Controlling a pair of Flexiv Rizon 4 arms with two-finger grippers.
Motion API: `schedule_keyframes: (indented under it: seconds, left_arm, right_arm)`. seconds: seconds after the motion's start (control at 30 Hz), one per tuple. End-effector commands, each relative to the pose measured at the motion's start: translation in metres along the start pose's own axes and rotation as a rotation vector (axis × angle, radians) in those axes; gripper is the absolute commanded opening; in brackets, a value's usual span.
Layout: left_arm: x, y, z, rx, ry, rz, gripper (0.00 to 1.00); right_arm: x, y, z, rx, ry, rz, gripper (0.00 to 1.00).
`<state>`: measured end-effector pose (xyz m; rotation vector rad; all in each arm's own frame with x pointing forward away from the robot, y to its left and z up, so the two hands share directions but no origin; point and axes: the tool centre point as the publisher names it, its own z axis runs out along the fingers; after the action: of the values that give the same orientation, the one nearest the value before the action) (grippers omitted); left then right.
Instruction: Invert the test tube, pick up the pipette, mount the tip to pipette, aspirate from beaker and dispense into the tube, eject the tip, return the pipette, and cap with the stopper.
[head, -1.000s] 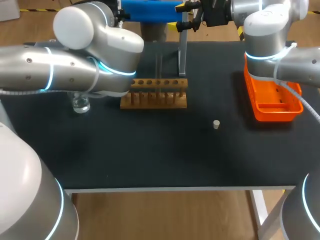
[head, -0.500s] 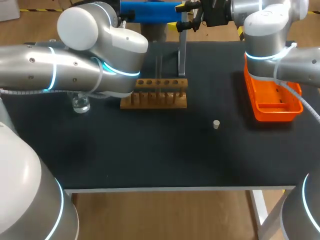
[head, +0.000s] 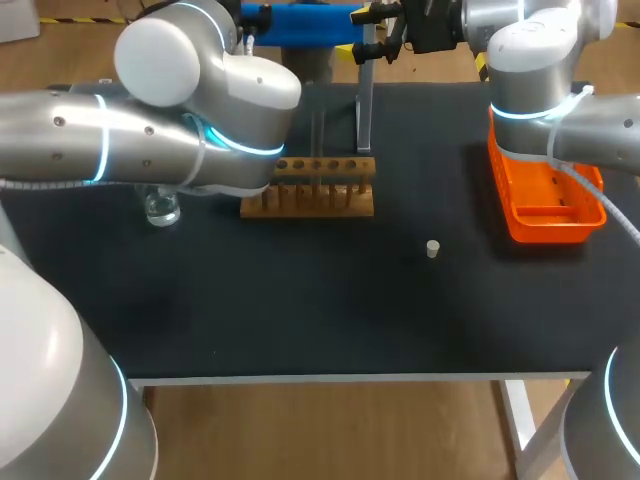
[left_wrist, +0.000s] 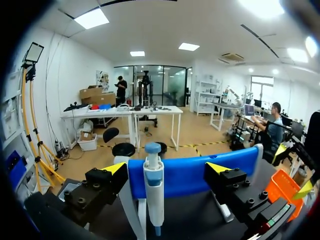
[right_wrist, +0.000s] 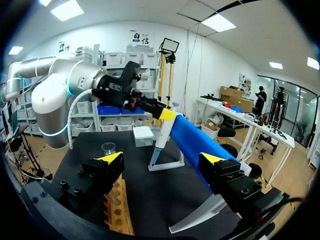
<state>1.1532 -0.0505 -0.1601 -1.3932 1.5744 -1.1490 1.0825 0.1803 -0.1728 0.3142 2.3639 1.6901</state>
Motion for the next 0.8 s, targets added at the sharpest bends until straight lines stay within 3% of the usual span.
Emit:
schedule_keyframes:
  seconds: [0.03,0.23,0.37,0.43,0.8]
  left_arm:
    - [0.002,-0.007,-0.016,0.01,0.025,0.009,1.0]
    - [0.009,-0.014,-0.039,0.038,0.099,0.039,1.0]
    - [0.013,-0.016,-0.058,0.057,0.213,0.051,1.0]
    - [0.014,-0.016,-0.065,0.054,0.228,0.069,1.0]
    - [0.018,-0.013,-0.106,0.112,0.578,0.185,1.0]
  right_arm:
    - [0.0,0.0,0.0,0.003,0.001,0.0,1.0]
    - [0.0,0.0,0.0,0.003,0.001,0.0,1.0]
    - [0.0,0.0,0.0,0.003,0.001,0.0,1.0]
    - [0.0,0.0,0.0,0.003,0.001,0.0,1.0]
    - [0.0,0.0,0.0,0.003,0.001,0.0,1.0]
